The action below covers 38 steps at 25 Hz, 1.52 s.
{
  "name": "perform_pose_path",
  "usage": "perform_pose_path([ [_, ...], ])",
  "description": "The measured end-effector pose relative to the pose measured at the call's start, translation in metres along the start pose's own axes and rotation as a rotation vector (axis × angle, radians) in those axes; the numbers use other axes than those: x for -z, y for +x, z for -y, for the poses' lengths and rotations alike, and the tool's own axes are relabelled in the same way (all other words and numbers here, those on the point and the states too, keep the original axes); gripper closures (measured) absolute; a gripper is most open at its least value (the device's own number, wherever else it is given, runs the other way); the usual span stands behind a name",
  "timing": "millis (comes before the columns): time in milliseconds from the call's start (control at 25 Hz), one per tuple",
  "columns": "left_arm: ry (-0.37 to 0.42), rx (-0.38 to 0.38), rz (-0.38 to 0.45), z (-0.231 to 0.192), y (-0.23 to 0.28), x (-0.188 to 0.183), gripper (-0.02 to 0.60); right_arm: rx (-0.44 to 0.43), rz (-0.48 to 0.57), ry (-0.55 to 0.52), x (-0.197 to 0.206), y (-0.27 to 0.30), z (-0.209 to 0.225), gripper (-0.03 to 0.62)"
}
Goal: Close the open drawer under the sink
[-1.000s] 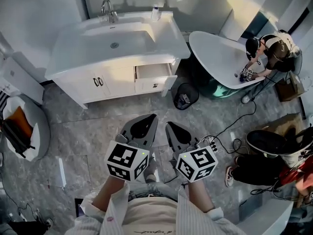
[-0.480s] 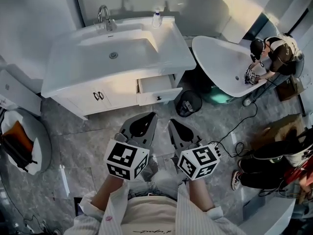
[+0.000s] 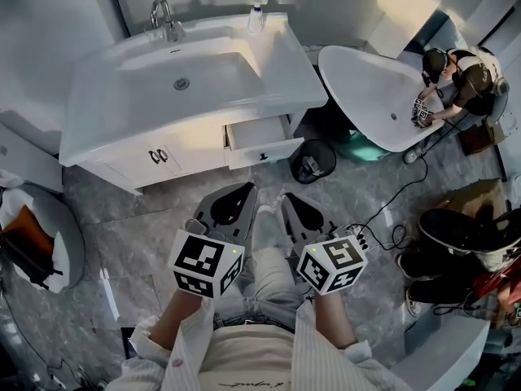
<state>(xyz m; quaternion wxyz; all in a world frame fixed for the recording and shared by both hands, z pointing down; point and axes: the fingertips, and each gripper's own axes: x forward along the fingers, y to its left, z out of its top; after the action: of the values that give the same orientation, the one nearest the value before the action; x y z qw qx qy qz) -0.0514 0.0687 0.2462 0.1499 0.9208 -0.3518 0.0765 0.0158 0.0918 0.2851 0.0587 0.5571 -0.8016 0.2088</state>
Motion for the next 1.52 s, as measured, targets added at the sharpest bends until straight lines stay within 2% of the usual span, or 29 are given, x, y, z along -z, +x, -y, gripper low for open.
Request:
perform_pose_path([
  [320, 0.0, -0.032, 0.001, -0.02, 0.033, -0.009, 0.566, -0.034, -0.027, -0.006, -0.01, 0.035, 0.023, 0.585],
  [560, -0.006, -0.053, 0.006, -0.04, 0.076, -0.023, 0.566, -0.062, -0.041, -0.017, -0.029, 0.07, 0.052, 0.585],
  [1000, -0.02, -0.155, 0.017, -0.079, 0.152, -0.062, 0.566, -0.139, -0.08, -0.054, -0.078, 0.132, 0.11, 0.585],
  [1240, -0.036, -0.209, 0.027, -0.093, 0.17, -0.067, 0.566, -0.196, -0.102, -0.087, -0.09, 0.155, 0.121, 0.585],
  [1520, -0.033, -0.211, -0.009, -0.101, 0.18, -0.06, 0.566, -0.19, -0.127, -0.091, -0.089, 0.169, 0.126, 0.585],
])
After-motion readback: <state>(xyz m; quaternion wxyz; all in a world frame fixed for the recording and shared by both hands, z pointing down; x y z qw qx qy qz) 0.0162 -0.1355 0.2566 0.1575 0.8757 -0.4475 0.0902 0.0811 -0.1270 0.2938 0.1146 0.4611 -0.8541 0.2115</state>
